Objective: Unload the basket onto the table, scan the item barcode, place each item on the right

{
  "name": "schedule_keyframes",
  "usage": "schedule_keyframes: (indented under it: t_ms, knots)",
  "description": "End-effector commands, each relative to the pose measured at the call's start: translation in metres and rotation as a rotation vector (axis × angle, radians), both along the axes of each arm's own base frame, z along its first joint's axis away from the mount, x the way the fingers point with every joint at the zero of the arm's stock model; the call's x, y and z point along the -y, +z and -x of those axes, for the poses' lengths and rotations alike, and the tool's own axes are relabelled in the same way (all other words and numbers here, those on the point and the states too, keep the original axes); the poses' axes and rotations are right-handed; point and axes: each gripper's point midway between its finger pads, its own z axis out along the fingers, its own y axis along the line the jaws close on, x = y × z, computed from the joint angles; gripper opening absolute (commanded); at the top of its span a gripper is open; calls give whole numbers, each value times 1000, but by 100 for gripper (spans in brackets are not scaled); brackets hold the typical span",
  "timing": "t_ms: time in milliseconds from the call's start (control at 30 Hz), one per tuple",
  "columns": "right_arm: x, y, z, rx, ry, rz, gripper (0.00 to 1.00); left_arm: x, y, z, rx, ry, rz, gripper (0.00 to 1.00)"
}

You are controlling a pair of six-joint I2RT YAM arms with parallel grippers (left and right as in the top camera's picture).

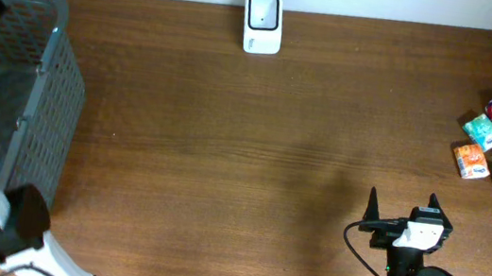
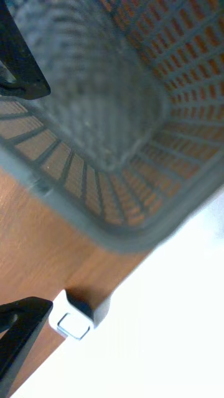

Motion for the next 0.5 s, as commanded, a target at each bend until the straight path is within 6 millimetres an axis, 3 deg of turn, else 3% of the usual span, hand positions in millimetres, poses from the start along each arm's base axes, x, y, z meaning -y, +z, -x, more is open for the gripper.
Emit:
schedule_keyframes:
  t_ms: [0,67,167,300,367,433,467]
  knots:
    - [2,-2,0,-1,-11,-11,99,61,82,65,200,-152,-205,99]
    - [2,-2,0,-1,-11,-12,99,95,91,86,230,-282,-265,99]
    - [2,-2,0,-1,-11,-11,99,129,80,94,277,-395,-268,99]
    - [2,-2,0,-1,-11,-11,99,193,15,87,438,-695,-349,99]
    - [2,-2,0,-1,-11,-11,99,199,-25,96,532,-701,-385,99]
    - [2,-2,0,-1,-11,-12,99,198,-75,114,471,-712,-362,99]
    - [2,-2,0,-1,-11,-11,99,198,-84,117,461,-713,-360,99]
